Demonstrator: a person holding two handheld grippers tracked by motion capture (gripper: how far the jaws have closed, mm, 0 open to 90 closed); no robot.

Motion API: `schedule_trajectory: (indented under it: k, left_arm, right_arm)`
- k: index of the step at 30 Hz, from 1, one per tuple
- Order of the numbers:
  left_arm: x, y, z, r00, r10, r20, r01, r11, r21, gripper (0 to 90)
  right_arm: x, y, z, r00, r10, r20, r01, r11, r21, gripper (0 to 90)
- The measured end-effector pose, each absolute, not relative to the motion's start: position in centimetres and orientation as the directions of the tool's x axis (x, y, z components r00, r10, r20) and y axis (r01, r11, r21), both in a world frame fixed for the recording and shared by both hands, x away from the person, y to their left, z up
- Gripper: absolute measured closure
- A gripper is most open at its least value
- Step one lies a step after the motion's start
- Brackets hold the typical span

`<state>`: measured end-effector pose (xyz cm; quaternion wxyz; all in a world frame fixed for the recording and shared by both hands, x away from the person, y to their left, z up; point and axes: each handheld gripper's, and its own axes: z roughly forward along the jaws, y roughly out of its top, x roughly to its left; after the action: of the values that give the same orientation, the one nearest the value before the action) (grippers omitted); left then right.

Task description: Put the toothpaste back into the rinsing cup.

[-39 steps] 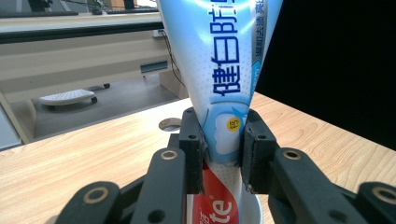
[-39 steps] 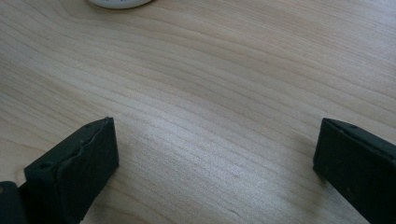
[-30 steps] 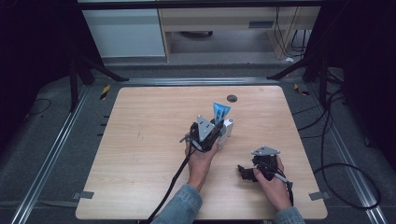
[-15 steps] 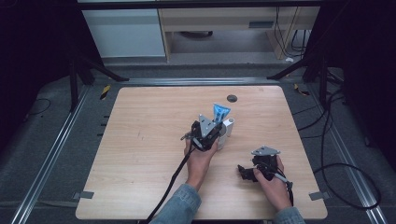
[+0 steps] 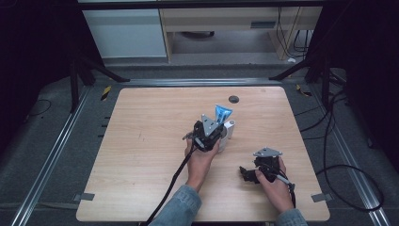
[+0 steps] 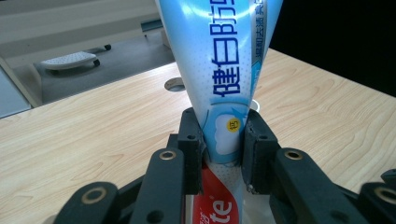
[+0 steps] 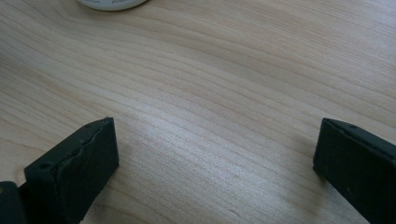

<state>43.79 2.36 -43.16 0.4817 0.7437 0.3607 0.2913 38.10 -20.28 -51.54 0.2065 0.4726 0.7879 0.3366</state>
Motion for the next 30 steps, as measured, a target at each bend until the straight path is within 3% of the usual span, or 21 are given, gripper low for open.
schedule_trajectory:
  k: [16,30]
  left_arm:
    - [44.73,1.71,-42.63,0.582,0.809,0.074,0.288,-0.291,0.912,68.7]
    - [44.65,1.7,-42.65,0.58,0.809,0.096,0.271,-0.302,0.914,54.9]
  right_arm:
    - [38.09,-20.26,-51.53,-0.466,0.885,-0.005,0.608,0.324,0.725,0.3]
    - [38.09,-20.25,-51.53,-0.465,0.885,-0.004,0.609,0.323,0.724,0.3]
